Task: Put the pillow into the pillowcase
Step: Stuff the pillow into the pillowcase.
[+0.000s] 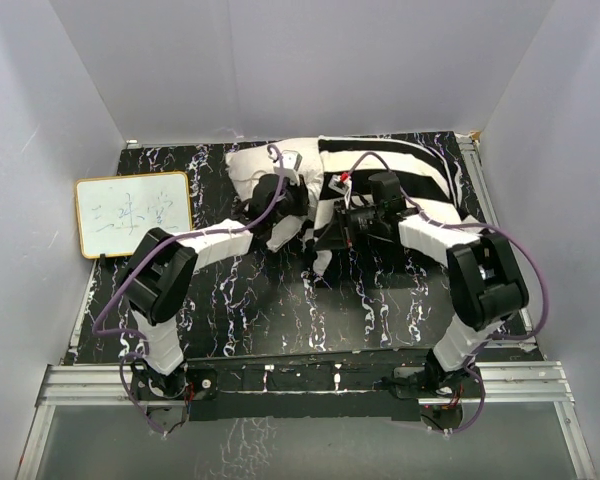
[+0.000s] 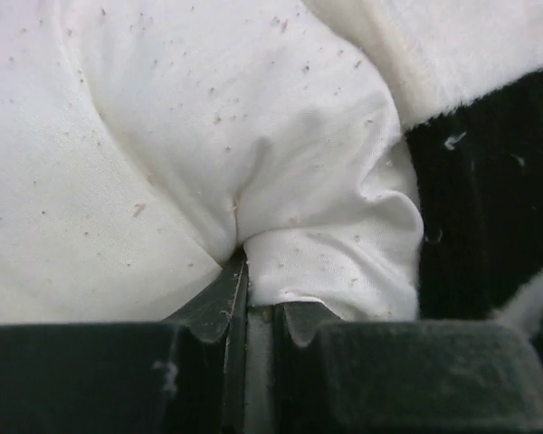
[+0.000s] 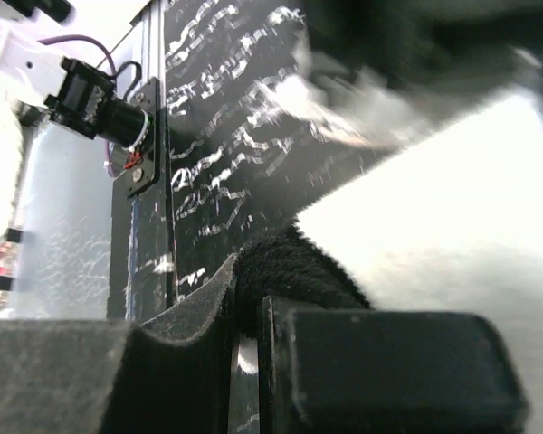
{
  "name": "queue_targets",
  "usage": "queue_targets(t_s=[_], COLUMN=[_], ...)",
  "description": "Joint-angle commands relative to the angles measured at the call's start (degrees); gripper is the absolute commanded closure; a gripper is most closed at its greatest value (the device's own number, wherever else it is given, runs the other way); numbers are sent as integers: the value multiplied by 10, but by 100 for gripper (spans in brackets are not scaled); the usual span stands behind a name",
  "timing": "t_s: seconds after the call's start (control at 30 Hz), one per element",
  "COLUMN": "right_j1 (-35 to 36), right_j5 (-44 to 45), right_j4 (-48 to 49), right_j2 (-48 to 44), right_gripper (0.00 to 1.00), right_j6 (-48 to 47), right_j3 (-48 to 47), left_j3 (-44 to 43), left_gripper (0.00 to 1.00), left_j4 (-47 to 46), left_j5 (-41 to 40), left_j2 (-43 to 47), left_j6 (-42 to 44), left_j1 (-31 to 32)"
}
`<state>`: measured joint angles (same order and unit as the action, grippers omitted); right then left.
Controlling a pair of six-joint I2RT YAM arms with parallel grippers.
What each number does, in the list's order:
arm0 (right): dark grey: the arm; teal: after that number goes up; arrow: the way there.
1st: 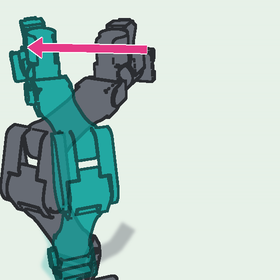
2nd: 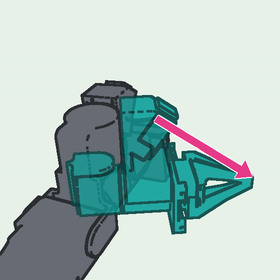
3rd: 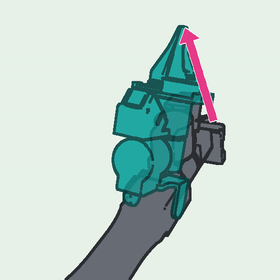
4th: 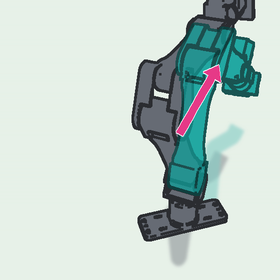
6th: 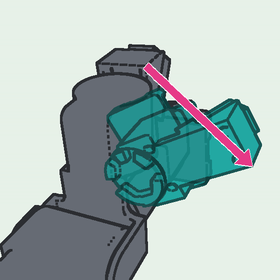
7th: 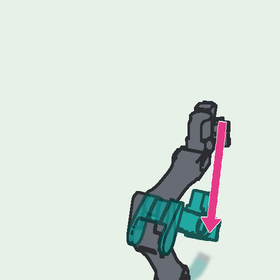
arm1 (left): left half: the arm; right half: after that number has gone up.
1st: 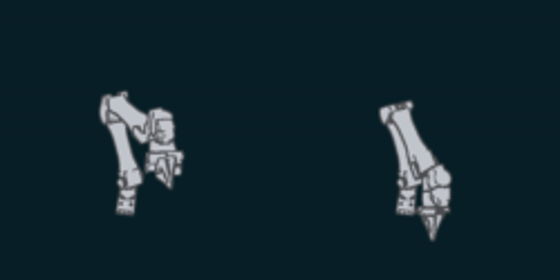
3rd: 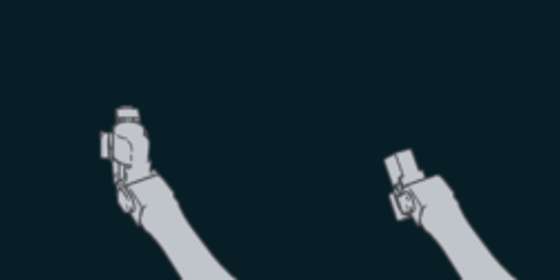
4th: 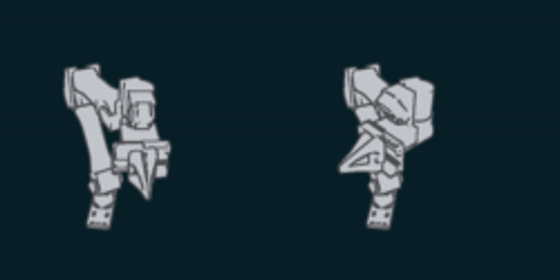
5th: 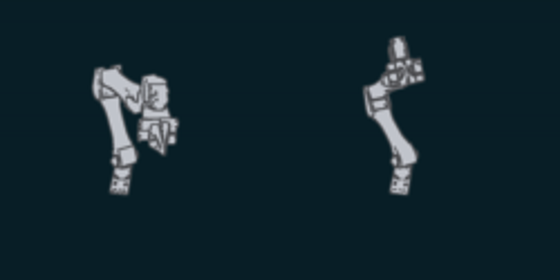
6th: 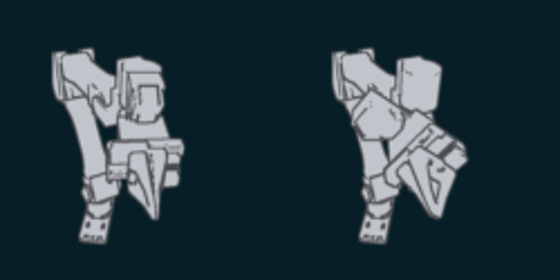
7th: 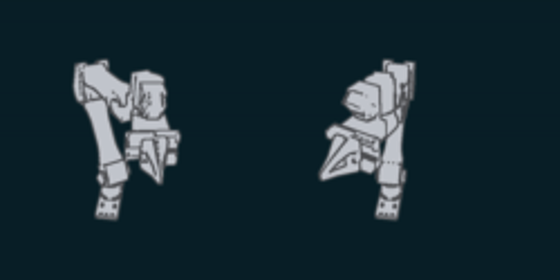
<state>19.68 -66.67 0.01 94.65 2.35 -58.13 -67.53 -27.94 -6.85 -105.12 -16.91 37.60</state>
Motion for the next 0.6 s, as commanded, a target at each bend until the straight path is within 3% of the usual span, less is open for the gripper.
queue_targets(t_s=[0.0,0.13,0.23,0.4,0.5,0.57], right_j1=[-59,-81,-87,-107,-111,-110], right_j5=[-44,-25,-25,-26,-25,-29], right_j4=[-70,-125,-132,-134,-132,-121], right_j2=[47,80,64,18,3,-4], right_gripper=[92,92,92,92,92,92], right_j6=[-13,-54,-64,-86,-99,-95], right_j3=[-3,-29,-36,-22,-10,-1], left_j3=[39,52,79,51,43,55], left_gripper=[95,66,48,20,4,3], left_j4=[-261,-301,-204,205,366,428], left_j5=[315,473,473,324,180,120], left_j2=[1,-6,42,194,262,306], left_j6=[-133,-190,-162,2,18,2], left_j1=[-10,-13,-25,-47,-60,-77])
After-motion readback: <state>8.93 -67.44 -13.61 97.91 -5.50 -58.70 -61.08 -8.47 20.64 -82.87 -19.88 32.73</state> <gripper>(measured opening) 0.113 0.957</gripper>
